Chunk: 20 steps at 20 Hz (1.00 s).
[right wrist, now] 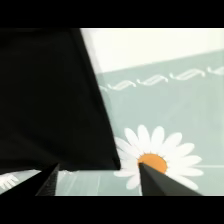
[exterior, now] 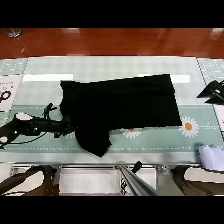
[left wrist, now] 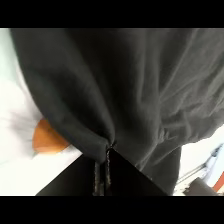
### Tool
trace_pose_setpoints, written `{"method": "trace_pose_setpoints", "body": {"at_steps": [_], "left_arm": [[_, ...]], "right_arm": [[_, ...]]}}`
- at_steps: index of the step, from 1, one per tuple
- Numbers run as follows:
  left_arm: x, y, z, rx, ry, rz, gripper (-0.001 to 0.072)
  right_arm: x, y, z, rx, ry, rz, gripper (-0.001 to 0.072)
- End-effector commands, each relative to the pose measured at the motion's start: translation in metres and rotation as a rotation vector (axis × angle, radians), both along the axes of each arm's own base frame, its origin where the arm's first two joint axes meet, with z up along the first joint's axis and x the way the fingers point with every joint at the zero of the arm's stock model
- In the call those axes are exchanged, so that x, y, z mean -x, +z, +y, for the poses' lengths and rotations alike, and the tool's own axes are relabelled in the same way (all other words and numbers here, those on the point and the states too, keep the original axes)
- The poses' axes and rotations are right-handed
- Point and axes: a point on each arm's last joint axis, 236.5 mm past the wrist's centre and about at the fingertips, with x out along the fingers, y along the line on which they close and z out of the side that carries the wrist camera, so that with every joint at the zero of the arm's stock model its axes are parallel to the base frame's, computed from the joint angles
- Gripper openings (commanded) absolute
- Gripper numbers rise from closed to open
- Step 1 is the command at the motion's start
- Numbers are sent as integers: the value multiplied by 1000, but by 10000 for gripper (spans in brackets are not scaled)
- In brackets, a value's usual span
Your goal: Fold the shirts.
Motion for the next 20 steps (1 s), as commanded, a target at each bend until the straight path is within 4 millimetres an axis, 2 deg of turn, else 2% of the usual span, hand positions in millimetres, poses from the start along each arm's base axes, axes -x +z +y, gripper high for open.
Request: {"method": "trace_pose_setpoints", "body": {"at_steps": [1,4,10,12,16,17,18,20], "left_arm": [[-4,-2,4,-10,-6,-31,26],[-4,1,4,-3,-13,-39,27],[-4,1,4,-4,-12,-40,27],[-4,1,4,-5,-12,-40,26],[-4,1,4,-4,-12,-40,27],[-4,1,4,-4,-12,-40,27],[-4,1,4,-4,-11,-40,27],[-4,1,4,-4,-11,-40,27]], "right_arm": [[34,-31,6,-74,-20,99,606],[67,-68,30,-180,-25,171,606],[78,-111,56,-197,-56,170,603],[79,-120,68,-192,-27,166,603],[59,-127,94,-154,55,110,580],[53,-130,97,-131,63,95,555],[47,-132,101,-112,57,85,479],[37,-135,106,-84,36,71,254]]}}
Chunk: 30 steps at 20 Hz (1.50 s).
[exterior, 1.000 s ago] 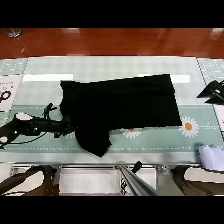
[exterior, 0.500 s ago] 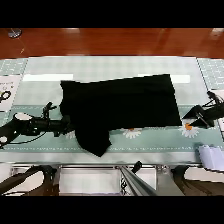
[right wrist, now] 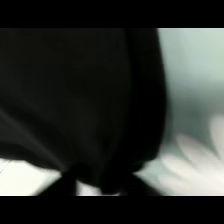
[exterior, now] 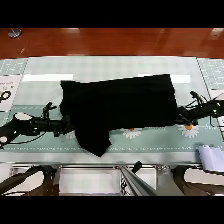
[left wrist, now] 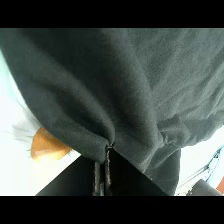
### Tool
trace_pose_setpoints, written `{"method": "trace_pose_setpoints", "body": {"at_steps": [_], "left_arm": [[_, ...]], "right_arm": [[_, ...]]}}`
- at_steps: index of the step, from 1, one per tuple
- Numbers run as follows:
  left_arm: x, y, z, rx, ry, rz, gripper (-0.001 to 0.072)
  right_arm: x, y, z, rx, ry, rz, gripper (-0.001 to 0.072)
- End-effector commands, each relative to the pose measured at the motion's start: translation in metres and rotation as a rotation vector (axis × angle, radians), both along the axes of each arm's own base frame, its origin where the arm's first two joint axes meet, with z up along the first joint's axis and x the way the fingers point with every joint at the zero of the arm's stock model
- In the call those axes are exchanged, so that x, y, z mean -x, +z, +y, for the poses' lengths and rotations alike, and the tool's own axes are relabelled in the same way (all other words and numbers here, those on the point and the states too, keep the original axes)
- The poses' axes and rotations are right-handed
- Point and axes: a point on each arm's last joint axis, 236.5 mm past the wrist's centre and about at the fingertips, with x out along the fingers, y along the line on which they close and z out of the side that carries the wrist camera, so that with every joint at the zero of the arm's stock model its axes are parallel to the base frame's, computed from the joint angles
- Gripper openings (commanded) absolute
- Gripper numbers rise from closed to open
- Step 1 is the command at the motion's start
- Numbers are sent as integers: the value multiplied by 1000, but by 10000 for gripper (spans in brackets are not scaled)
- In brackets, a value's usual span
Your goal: Fold the shirts.
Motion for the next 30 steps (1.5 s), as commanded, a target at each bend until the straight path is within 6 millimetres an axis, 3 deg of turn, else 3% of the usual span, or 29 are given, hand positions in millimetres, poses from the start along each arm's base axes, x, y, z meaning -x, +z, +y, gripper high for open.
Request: {"method": "trace_pose_setpoints", "body": {"at_steps": [1,2,4,5,7,8,9,10,11,12,13,14,15,16,18,20,21,24,26,28,30], "left_arm": [[0,0,0,2,0,1,26],[0,1,0,2,0,-2,27],[-10,11,1,-5,0,-46,26],[-20,24,3,-12,-2,-98,26],[-49,82,1,-3,-9,-280,26],[-63,124,-1,0,-11,-407,26],[-77,178,0,-18,-3,-570,26],[-83,237,3,-52,4,-745,25],[-83,302,8,-98,28,-939,26],[-75,378,17,-158,85,-1159,26],[-57,450,27,-211,159,-1365,25],[-27,522,37,-278,238,-1579,25],[6,577,46,-351,306,-1747,25],[43,623,52,-424,364,-1887,25],[102,677,49,-570,391,-2061,25],[142,702,38,-634,363,-2137,24],[154,707,34,-641,356,-2141,24],[169,694,35,-717,327,-2038,24],[172,683,56,-838,372,-1934,24],[167,658,70,-863,383,-1780,24],[149,609,70,-844,284,-1572,24]], "right_arm": [[-26,-11,5,84,-29,-68,94],[-27,-9,8,76,-23,-68,33],[-31,7,16,27,0,-84,33],[-38,25,18,16,26,-125,32],[-62,84,24,-4,100,-294,32],[-77,124,25,9,108,-408,32],[-96,176,26,29,83,-557,32],[-110,235,28,51,50,-723,32],[-120,306,31,86,18,-934,32],[-120,374,30,136,-20,-1130,32],[-108,443,29,202,-52,-1324,32],[-89,501,31,258,-71,-1479,32],[-62,554,37,306,-84,-1623,32],[-33,598,44,336,-95,-1742,32],[16,654,51,399,-137,-1886,31],[53,686,47,480,-199,-1946,32],[65,690,45,504,-224,-1940,32],[85,671,44,556,-215,-1813,32],[94,659,42,608,-188,-1754,32],[96,641,35,645,-176,-1668,32],[90,604,30,648,-128,-1509,32]]}}
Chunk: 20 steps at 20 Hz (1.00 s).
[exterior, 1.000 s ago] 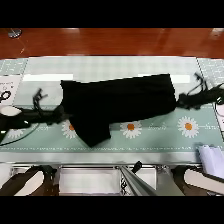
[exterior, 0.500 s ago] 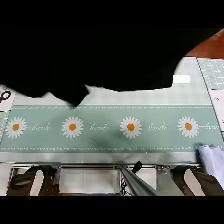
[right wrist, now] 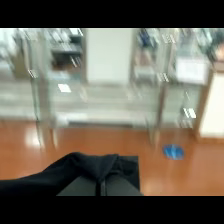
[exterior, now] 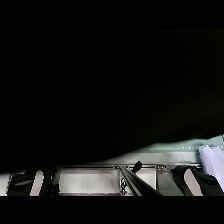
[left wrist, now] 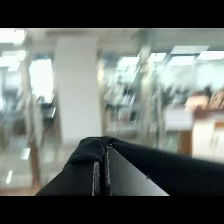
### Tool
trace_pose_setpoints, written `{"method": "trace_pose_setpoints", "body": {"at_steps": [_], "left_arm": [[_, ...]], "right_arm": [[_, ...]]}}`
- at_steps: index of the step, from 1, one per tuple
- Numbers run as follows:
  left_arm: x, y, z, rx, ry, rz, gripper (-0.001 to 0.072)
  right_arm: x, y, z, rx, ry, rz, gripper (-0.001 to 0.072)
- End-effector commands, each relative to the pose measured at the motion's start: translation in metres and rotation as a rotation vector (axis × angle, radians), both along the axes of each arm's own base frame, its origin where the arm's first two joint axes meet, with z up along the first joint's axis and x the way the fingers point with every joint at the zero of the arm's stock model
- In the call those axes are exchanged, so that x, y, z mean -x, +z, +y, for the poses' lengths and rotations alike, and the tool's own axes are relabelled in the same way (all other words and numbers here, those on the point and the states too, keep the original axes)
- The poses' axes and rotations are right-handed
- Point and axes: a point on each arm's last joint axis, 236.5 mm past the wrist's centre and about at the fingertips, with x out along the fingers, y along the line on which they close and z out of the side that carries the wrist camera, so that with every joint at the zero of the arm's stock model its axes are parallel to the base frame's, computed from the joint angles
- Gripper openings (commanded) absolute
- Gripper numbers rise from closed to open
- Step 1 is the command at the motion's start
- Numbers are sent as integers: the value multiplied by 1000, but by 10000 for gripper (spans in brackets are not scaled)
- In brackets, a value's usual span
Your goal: Fold the shirts.
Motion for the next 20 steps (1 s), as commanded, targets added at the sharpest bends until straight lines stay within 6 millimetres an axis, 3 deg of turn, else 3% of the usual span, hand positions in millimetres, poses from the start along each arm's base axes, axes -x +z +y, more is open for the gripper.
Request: {"method": "trace_pose_setpoints", "body": {"at_steps": [1,2,5,7,10,13,15,17,20], "left_arm": [[-16,-74,21,47,88,353,24],[-37,-121,26,41,85,572,25],[-86,-201,38,68,58,903,25],[-120,-259,41,76,12,1090,25],[-173,-333,53,90,-23,1250,25],[-230,-385,60,137,-51,1339,25],[-277,-406,56,174,-81,1330,26],[-319,-427,44,175,-130,1307,26],[-376,-459,30,183,-127,1259,25]], "right_arm": [[4,-56,-12,5,-54,250,32],[-10,-106,-18,11,-31,474,32],[-50,-177,-30,-49,12,751,31],[-81,-238,-40,-45,25,952,31],[-138,-318,-40,18,42,1163,31],[-218,-372,-32,83,43,1189,32],[-274,-396,-30,65,26,1128,32],[-313,-416,-30,-17,-10,1080,32],[-358,-427,-35,-37,-40,958,32]]}}
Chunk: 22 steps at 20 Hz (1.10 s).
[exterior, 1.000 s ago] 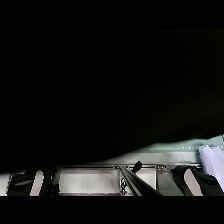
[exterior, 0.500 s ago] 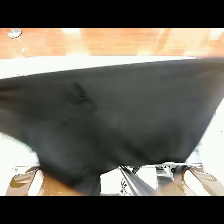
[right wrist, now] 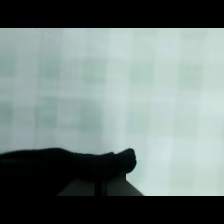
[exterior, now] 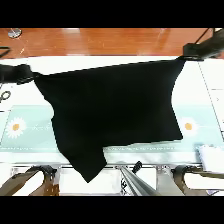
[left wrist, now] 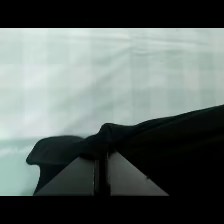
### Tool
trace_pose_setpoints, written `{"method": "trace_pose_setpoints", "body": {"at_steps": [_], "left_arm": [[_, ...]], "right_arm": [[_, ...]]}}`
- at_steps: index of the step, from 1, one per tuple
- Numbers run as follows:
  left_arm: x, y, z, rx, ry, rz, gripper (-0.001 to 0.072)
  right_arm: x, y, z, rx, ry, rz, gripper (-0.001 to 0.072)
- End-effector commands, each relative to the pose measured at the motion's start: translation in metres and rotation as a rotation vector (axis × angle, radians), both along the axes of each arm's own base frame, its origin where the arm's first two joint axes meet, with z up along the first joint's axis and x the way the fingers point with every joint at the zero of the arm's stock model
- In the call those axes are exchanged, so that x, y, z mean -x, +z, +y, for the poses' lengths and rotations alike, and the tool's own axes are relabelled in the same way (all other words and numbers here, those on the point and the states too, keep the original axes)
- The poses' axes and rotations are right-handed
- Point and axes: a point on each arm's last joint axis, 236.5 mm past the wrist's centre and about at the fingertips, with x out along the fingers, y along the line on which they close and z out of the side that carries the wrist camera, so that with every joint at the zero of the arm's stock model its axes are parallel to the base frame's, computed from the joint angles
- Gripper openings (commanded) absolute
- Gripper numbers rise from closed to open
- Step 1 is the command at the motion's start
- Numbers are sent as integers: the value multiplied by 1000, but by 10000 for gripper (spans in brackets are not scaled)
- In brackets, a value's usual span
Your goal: Fold the shirts.
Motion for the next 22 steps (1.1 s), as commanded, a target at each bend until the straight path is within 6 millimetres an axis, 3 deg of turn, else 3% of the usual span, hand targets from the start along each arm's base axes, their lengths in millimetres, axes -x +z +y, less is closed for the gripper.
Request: {"method": "trace_pose_setpoints", "body": {"at_steps": [1,4,8,11,14,17,22], "left_arm": [[-74,-38,-16,20,29,-93,25],[-112,-69,-27,9,52,-144,26],[-140,-102,-30,0,90,-173,26],[-155,-111,-25,30,164,-199,26],[-174,-102,-20,28,211,-298,26],[-187,-97,-29,26,226,-374,25],[-193,-126,-56,16,196,-371,25]], "right_arm": [[-68,-19,-2,-10,-46,-169,32],[-96,-40,-4,0,-41,-221,31],[-120,-90,-9,38,-23,-213,32],[-131,-117,-16,30,-46,-209,32],[-139,-116,-33,19,-91,-247,32],[-139,-115,-44,15,-111,-254,32],[-139,-124,-39,-19,-119,-236,32]]}}
